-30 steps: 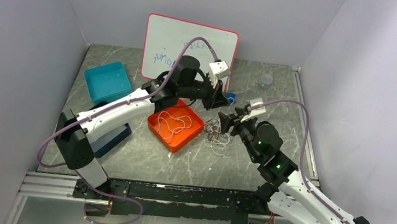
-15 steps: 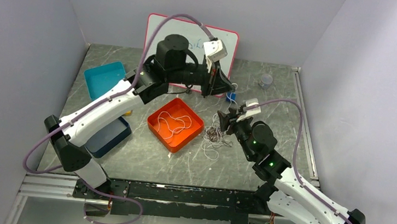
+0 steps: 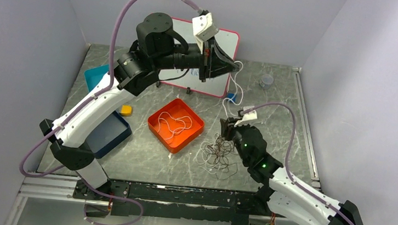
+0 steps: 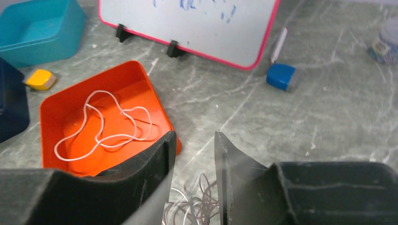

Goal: Untangle the cables

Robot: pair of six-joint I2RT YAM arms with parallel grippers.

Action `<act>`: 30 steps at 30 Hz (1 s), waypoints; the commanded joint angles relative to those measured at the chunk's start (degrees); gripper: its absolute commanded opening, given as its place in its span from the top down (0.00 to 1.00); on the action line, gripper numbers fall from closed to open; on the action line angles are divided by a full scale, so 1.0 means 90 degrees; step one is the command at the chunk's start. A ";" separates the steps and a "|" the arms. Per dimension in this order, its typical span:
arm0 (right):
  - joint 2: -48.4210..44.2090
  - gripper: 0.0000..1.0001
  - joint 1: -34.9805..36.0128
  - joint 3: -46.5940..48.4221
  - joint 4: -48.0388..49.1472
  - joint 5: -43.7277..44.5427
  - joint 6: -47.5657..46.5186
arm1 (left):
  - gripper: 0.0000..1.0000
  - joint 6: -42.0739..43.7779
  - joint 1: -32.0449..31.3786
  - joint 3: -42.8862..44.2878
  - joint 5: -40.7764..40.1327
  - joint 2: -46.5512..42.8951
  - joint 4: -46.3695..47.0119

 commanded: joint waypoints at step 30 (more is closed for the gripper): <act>-0.0792 0.16 -0.0013 0.0046 -0.1048 -0.1250 0.0160 | 0.93 0.0980 0.0106 -0.0734 -0.3925 -0.0785 -0.0675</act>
